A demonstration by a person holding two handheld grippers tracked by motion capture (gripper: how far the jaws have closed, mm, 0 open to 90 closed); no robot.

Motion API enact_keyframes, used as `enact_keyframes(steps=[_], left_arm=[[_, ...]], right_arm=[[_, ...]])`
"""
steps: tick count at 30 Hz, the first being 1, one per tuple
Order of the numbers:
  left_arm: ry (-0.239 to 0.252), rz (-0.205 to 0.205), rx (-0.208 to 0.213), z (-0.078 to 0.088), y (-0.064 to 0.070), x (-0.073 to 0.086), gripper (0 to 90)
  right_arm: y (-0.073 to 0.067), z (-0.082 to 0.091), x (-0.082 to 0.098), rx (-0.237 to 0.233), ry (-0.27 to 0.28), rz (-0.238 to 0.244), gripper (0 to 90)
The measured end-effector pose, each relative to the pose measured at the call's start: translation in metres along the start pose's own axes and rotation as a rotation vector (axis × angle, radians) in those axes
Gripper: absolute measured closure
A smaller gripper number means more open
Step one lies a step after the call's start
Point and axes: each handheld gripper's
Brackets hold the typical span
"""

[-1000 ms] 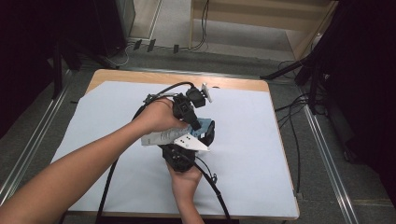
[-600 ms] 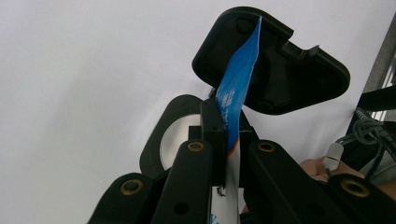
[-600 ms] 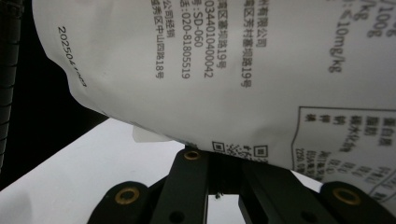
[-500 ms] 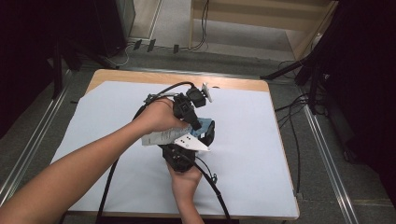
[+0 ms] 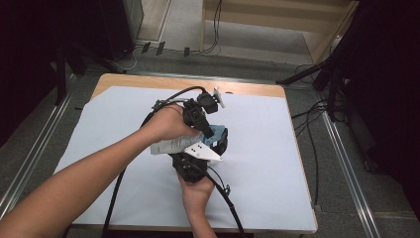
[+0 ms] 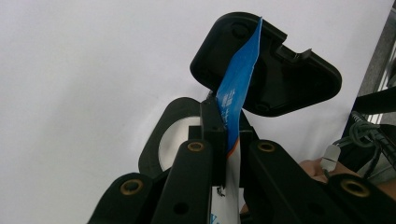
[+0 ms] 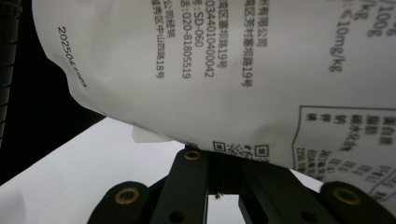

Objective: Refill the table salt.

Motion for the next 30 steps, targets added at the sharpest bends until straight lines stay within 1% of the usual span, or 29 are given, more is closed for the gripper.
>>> enact_keyframes(steps=[7, 11, 14, 16, 19, 20, 24, 26, 27, 28, 29, 30], left_arm=[[0.007, 0.012, 0.014, -0.002, -0.001, 0.001, 90.0], [0.005, 0.015, 0.014, -0.004, 0.0, -0.001, 90.0], [-0.001, 0.016, 0.011, -0.004, 0.001, -0.001, 90.0], [0.0, 0.015, 0.01, -0.004, 0.0, -0.001, 90.0], [0.016, 0.017, 0.011, -0.004, 0.0, 0.0, 90.0], [0.016, 0.017, 0.012, -0.003, 0.0, 0.0, 90.0], [0.02, 0.016, 0.009, -0.004, 0.0, 0.002, 90.0], [0.03, 0.012, 0.01, -0.002, 0.0, 0.003, 90.0], [0.043, 0.019, 0.013, -0.001, -0.001, 0.004, 90.0], [0.053, 0.014, 0.016, 0.001, -0.001, 0.006, 90.0], [0.07, 0.018, 0.021, 0.001, -0.002, 0.007, 90.0], [0.076, 0.022, 0.025, 0.003, -0.003, 0.009, 90.0]], right_arm=[[-0.001, 0.0, 0.002, 0.011, -0.004, 0.006, 90.0], [0.001, 0.001, 0.001, 0.01, -0.004, 0.003, 90.0], [0.002, 0.002, 0.001, 0.009, -0.006, 0.014, 90.0], [0.001, 0.002, 0.0, 0.009, -0.01, 0.008, 90.0], [0.001, 0.002, 0.0, 0.013, -0.013, 0.015, 90.0], [0.001, 0.002, 0.0, 0.016, -0.015, 0.021, 90.0], [0.002, 0.001, 0.001, 0.012, -0.022, 0.02, 90.0], [0.002, 0.001, 0.001, 0.012, -0.028, 0.021, 90.0], [0.002, 0.001, 0.001, 0.013, -0.031, 0.024, 90.0], [0.002, 0.001, 0.001, 0.017, -0.037, 0.028, 90.0], [0.002, 0.001, 0.002, 0.023, -0.039, 0.032, 90.0], [0.003, 0.002, 0.003, 0.029, -0.043, 0.04, 90.0]])
Point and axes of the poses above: each handheld gripper's, and its own axes: z roughly backward along the jaws, x roughly out of its underside, y roughly to its right, and after that the axes turned 3 degrees about -x, right-handed
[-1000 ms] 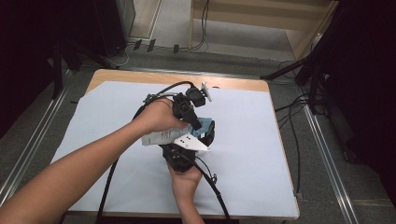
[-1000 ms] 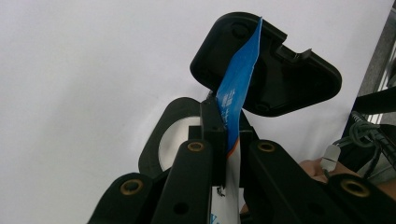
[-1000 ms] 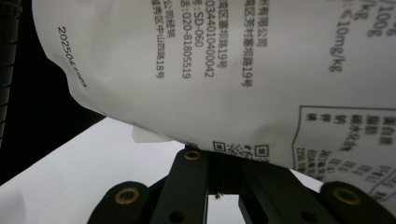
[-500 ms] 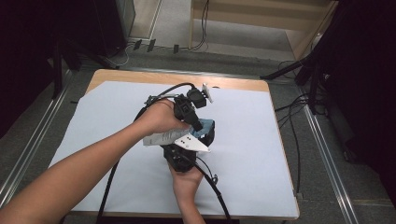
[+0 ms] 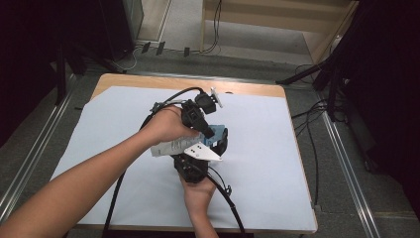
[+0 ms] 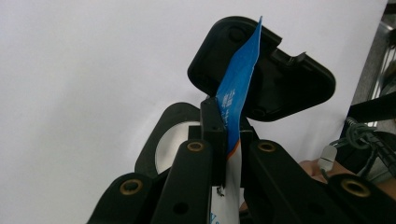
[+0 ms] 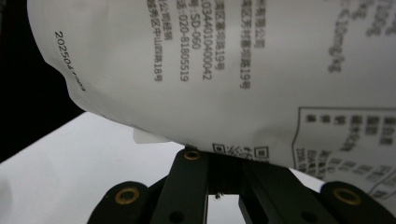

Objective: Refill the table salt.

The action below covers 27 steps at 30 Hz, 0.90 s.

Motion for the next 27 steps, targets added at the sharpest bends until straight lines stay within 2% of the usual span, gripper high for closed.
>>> enact_keyframes(steps=[8, 15, 22, 27], left_arm=[[0.049, 0.01, 0.015, 0.008, -0.001, 0.009, 90.0], [0.09, 0.018, 0.031, 0.013, -0.003, 0.014, 90.0], [0.132, 0.025, 0.04, 0.019, -0.006, 0.023, 90.0], [0.184, 0.032, 0.034, 0.025, -0.008, 0.03, 90.0]], right_arm=[[-0.002, 0.001, 0.004, 0.018, -0.023, 0.033, 90.0], [0.001, 0.005, 0.004, 0.032, -0.029, 0.03, 90.0], [0.004, 0.01, 0.003, 0.017, -0.031, 0.01, 90.0], [0.006, 0.012, 0.001, 0.015, -0.035, 0.013, 90.0]])
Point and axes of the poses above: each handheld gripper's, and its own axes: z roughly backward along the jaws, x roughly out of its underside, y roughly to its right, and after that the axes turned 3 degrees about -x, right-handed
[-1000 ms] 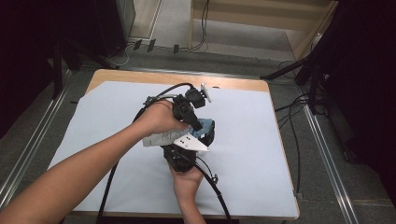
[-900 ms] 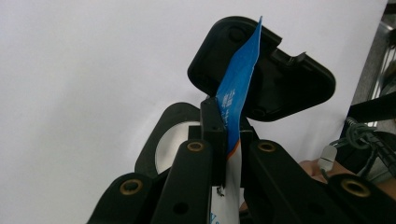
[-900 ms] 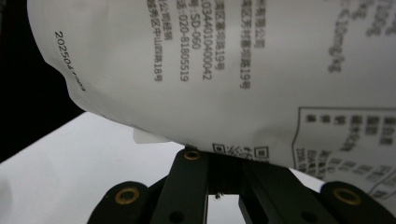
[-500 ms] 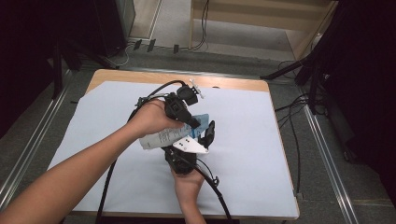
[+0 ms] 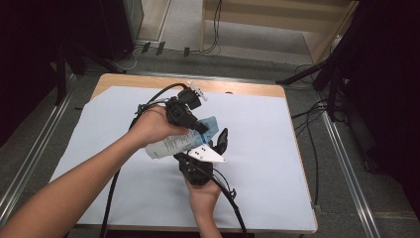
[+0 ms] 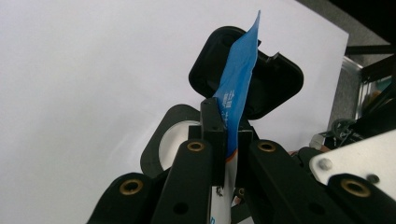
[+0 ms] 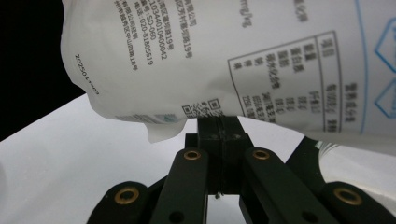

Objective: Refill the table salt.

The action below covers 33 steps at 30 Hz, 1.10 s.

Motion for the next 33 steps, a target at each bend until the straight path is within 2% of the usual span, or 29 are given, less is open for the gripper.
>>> enact_keyframes(steps=[8, 11, 20, 27, 33], left_arm=[[0.052, 0.002, -0.001, 0.006, -0.005, 0.013, 90.0], [0.058, -0.002, 0.001, 0.009, -0.006, 0.014, 90.0], [0.134, 0.006, 0.003, 0.014, -0.008, 0.022, 90.0], [0.147, 0.018, 0.002, 0.018, -0.01, 0.027, 90.0], [0.161, 0.009, -0.004, 0.021, -0.01, 0.029, 90.0]], right_arm=[[0.002, 0.004, -0.004, 0.004, -0.028, 0.012, 90.0], [0.001, 0.004, -0.005, 0.01, -0.035, 0.028, 90.0], [0.002, 0.009, -0.008, 0.011, -0.061, 0.047, 90.0], [0.005, 0.014, -0.011, -0.003, -0.096, 0.064, 90.0], [0.008, 0.02, -0.012, -0.018, -0.129, 0.058, 90.0]])
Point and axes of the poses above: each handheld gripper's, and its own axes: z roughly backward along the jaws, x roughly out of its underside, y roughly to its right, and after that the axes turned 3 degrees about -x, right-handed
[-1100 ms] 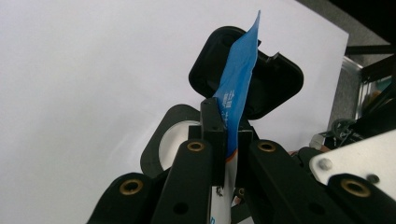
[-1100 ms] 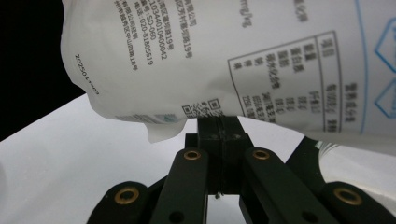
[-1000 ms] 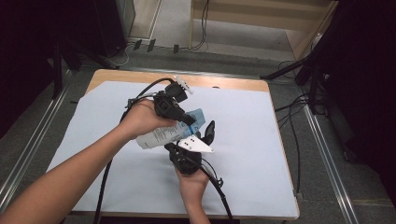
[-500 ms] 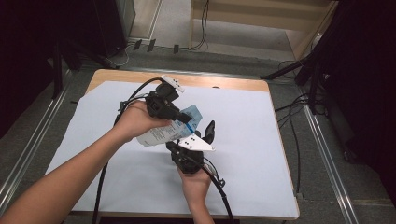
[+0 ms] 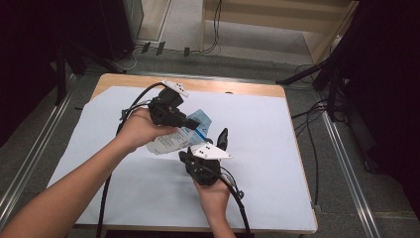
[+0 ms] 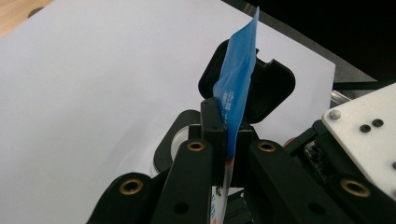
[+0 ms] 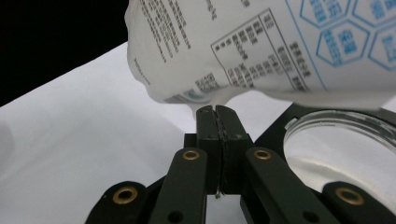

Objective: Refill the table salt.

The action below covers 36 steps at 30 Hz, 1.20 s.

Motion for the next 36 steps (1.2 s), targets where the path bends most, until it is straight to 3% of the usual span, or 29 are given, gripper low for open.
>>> enact_keyframes(steps=[15, 22, 32, 36], left_arm=[[0.014, -0.016, -0.004, 0.002, 0.003, 0.005, 90.0], [0.027, -0.014, 0.001, 0.007, 0.002, 0.007, 90.0], [0.034, -0.008, -0.01, 0.011, 0.001, 0.009, 90.0], [0.043, 0.0, -0.013, 0.015, -0.001, 0.011, 90.0]], right_arm=[[0.009, 0.016, -0.002, 0.016, -0.047, -0.012, 90.0], [0.016, 0.025, -0.006, 0.009, -0.084, 0.004, 90.0], [0.03, 0.034, -0.008, -0.048, -0.078, -0.029, 90.0], [0.033, 0.038, -0.011, -0.07, -0.083, -0.022, 90.0]])
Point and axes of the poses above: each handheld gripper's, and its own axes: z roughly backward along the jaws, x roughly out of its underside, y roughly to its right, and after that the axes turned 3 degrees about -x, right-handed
